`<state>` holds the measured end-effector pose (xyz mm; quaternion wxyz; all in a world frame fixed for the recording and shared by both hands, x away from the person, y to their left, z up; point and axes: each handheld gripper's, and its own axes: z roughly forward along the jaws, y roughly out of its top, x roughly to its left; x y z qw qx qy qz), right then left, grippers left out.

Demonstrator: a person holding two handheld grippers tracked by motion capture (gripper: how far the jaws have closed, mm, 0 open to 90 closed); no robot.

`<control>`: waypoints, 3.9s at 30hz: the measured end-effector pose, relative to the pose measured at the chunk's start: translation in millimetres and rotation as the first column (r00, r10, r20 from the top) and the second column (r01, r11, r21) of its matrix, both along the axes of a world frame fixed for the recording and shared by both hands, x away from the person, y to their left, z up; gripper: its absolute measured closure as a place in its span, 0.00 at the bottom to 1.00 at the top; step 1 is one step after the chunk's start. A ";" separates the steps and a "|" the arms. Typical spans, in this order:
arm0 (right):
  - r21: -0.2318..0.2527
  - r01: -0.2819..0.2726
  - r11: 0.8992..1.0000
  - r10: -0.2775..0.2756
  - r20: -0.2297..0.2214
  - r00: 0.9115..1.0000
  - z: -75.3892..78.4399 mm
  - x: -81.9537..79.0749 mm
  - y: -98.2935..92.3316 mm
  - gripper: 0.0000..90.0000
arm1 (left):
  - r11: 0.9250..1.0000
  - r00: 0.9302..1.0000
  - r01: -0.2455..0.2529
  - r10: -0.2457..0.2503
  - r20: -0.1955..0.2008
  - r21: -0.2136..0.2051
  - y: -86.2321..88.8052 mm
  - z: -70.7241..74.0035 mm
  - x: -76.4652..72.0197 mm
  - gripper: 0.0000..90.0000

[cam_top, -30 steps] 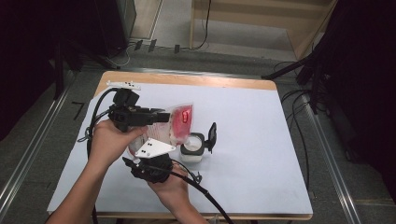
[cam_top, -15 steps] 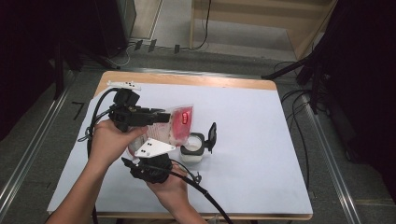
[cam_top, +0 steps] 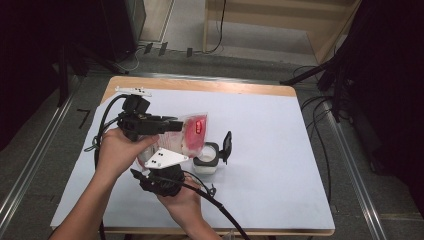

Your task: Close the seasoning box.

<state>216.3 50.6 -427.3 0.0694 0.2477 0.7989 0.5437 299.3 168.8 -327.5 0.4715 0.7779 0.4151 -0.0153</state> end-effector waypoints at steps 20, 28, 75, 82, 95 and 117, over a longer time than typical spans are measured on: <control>-0.001 0.002 1.000 -0.002 -0.003 1.000 -1.0 -0.4 -0.5 0.71 | 1.000 1.000 0.002 -0.002 -0.003 0.009 -1.4 -0.3 -0.7 0.72; 0.004 0.001 1.000 -0.001 -0.007 1.000 -0.8 -0.2 -0.8 0.71 | 1.000 1.000 0.005 -0.005 0.001 0.002 -2.0 -0.4 -0.7 0.72; 0.002 0.007 1.000 -0.007 -0.001 1.000 -1.5 -0.9 -0.3 0.71 | 1.000 1.000 0.009 -0.009 0.001 0.007 -2.0 -0.5 -0.6 0.72; 0.008 0.008 1.000 -0.008 -0.005 1.000 -1.0 -0.8 -0.7 0.71 | 1.000 1.000 0.007 -0.007 -0.003 -0.005 -2.3 -1.1 -0.1 0.71; 0.015 0.009 1.000 -0.009 -0.011 1.000 -0.1 -0.5 -1.7 0.71 | 1.000 1.000 0.009 -0.009 -0.008 -0.001 -2.9 -1.4 0.1 0.69; 0.011 0.014 1.000 -0.014 -0.009 1.000 0.1 -0.2 -1.9 0.71 | 1.000 1.000 0.011 -0.011 -0.005 0.000 -4.4 -1.7 -0.1 0.69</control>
